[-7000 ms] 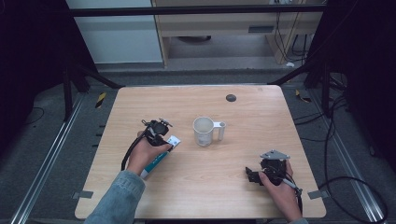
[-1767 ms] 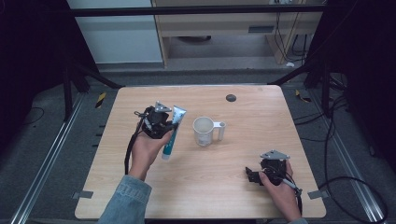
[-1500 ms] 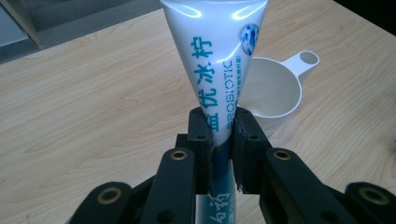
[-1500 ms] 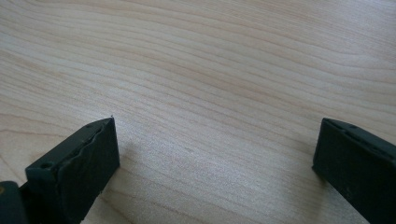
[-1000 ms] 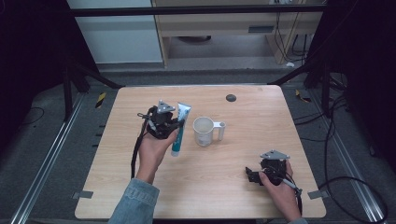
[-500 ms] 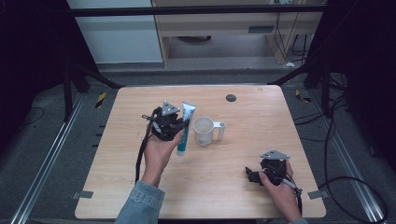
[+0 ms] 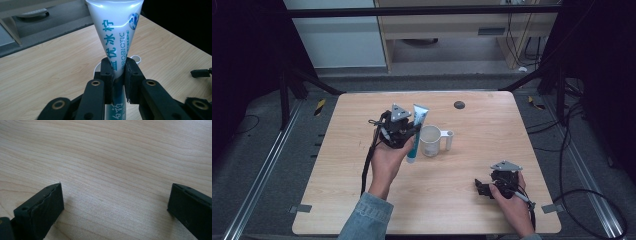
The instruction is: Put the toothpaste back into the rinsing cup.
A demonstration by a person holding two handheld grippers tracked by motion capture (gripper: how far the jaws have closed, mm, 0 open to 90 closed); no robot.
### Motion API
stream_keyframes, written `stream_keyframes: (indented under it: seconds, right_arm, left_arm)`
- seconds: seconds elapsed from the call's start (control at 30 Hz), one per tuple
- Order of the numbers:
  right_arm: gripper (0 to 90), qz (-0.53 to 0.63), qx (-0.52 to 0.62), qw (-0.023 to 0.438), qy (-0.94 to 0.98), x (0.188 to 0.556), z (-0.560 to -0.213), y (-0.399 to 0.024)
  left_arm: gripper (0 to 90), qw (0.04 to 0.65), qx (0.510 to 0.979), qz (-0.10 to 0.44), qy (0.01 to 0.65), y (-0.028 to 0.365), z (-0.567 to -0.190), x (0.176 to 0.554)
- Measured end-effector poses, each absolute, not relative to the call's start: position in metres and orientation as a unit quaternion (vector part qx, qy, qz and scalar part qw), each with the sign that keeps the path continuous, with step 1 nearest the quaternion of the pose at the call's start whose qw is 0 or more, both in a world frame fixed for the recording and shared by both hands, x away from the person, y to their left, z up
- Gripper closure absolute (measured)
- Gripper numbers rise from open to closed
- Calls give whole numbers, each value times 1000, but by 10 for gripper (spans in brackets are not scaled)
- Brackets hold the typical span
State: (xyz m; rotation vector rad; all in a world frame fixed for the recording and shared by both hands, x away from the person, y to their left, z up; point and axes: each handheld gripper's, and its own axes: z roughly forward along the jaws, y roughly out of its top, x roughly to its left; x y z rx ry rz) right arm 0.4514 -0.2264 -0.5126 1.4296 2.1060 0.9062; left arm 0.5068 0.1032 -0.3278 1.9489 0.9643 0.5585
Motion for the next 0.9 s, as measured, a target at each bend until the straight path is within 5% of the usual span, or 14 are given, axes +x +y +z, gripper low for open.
stream_keyframes:
  seconds: [0.9]
  right_arm:
    - [5,327,517,218,761,451,-512,-226]
  left_arm:
    - [788,460,774,241,363,71,-295,539]
